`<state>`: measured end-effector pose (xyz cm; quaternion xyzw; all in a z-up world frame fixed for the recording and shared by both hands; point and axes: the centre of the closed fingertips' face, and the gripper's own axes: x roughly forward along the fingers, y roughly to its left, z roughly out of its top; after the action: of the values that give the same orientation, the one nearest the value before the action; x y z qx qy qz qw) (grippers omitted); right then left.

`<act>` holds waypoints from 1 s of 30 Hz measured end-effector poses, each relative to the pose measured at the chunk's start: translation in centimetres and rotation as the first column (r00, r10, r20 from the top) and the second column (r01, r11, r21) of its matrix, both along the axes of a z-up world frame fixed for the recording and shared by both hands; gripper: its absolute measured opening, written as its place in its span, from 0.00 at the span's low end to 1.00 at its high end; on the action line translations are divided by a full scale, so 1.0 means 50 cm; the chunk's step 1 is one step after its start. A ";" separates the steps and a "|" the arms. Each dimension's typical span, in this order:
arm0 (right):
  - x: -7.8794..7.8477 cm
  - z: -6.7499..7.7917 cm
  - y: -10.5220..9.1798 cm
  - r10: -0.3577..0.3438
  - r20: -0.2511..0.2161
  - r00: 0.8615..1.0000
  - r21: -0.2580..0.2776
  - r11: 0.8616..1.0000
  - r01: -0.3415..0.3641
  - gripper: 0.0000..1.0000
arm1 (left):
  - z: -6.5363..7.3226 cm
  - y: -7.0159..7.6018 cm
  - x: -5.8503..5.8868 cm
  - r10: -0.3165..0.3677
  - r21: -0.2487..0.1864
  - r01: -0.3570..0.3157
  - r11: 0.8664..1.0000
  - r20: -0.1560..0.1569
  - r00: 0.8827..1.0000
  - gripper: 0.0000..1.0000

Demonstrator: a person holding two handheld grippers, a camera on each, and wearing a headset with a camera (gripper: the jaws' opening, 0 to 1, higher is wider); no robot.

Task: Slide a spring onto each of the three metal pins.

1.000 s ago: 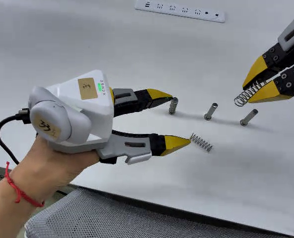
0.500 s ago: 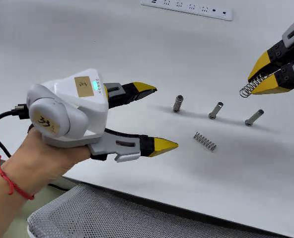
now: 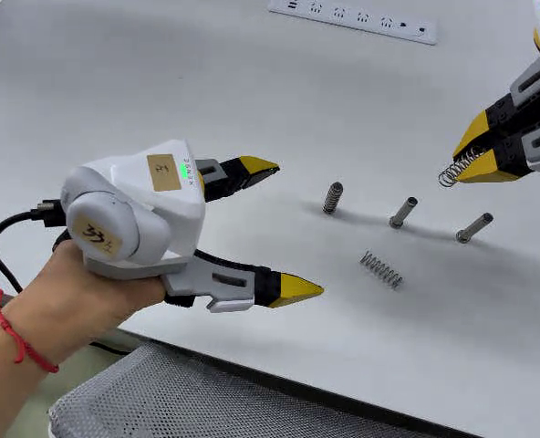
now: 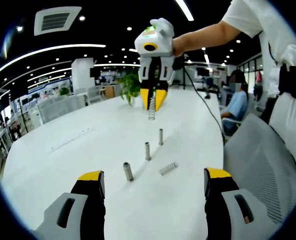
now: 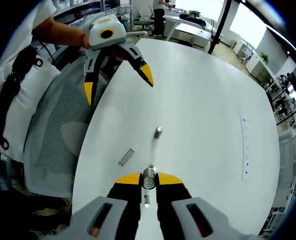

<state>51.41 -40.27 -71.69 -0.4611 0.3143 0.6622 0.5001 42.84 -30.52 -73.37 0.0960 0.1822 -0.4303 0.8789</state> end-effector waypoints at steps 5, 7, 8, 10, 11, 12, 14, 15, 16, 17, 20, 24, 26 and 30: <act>0.008 -0.018 0.004 -0.016 -0.007 1.000 -0.008 1.000 0.016 0.12 | -0.008 0.001 0.000 0.003 0.008 -0.003 1.000 -0.013 1.000 0.89; 0.008 -0.027 0.006 -0.016 -0.010 1.000 -0.013 1.000 0.016 0.12 | -0.007 0.002 0.001 0.008 0.004 -0.008 1.000 -0.014 1.000 0.89; 0.008 -0.031 0.007 -0.017 -0.012 1.000 -0.015 1.000 0.017 0.12 | -0.007 0.002 0.001 0.011 0.000 -0.011 1.000 -0.015 1.000 0.90; 0.009 -0.042 0.009 -0.017 -0.012 1.000 -0.021 1.000 0.017 0.12 | -0.008 0.003 0.000 0.015 -0.003 -0.015 1.000 -0.017 1.000 0.90; 0.010 -0.045 0.009 -0.015 -0.013 1.000 -0.024 1.000 0.015 0.12 | -0.008 0.003 0.000 0.018 -0.005 -0.018 1.000 -0.018 1.000 0.91; 0.012 -0.050 0.010 -0.017 -0.010 1.000 -0.026 1.000 0.017 0.12 | -0.009 0.004 0.000 0.021 -0.008 -0.021 1.000 -0.020 1.000 0.91; 0.015 -0.056 0.012 -0.019 -0.011 1.000 -0.028 0.999 0.018 0.12 | -0.009 0.006 0.000 0.026 -0.010 -0.026 1.000 -0.022 0.999 0.91; 0.016 -0.060 0.012 -0.021 -0.013 1.000 -0.029 0.999 0.020 0.12 | -0.010 0.007 0.000 0.028 -0.011 -0.028 1.000 -0.022 0.999 0.91; 0.020 -0.066 0.013 -0.023 -0.011 1.000 -0.031 0.999 0.023 0.12 | -0.010 0.008 0.000 0.029 -0.013 -0.029 0.999 -0.023 0.999 0.91; 0.023 -0.071 0.012 -0.021 -0.009 1.000 -0.036 0.999 0.021 0.12 | -0.011 0.008 0.000 0.030 -0.013 -0.030 0.999 -0.024 0.999 0.91; 0.020 -0.078 0.014 -0.025 -0.010 1.000 -0.041 0.999 0.025 0.12 | -0.011 0.008 0.000 0.032 -0.017 -0.032 0.999 -0.025 0.999 0.92; 0.021 -0.088 0.013 -0.021 -0.010 1.000 -0.049 0.999 0.021 0.12 | -0.013 0.008 0.002 0.034 -0.021 -0.035 0.999 -0.026 0.999 0.92; 0.023 -0.092 0.014 -0.018 -0.007 1.000 -0.052 0.999 0.017 0.12 | -0.014 0.007 0.003 0.034 -0.026 -0.035 0.999 -0.029 0.999 0.91; 0.026 -0.102 0.014 -0.019 -0.013 1.000 -0.057 0.998 0.018 0.12 | -0.013 0.004 0.005 0.034 -0.032 -0.035 0.999 -0.027 0.999 0.91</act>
<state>52.73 -39.57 -76.77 -0.4678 0.3407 0.6514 0.4908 43.10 -30.31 -74.04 0.0726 0.1885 -0.4192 0.8852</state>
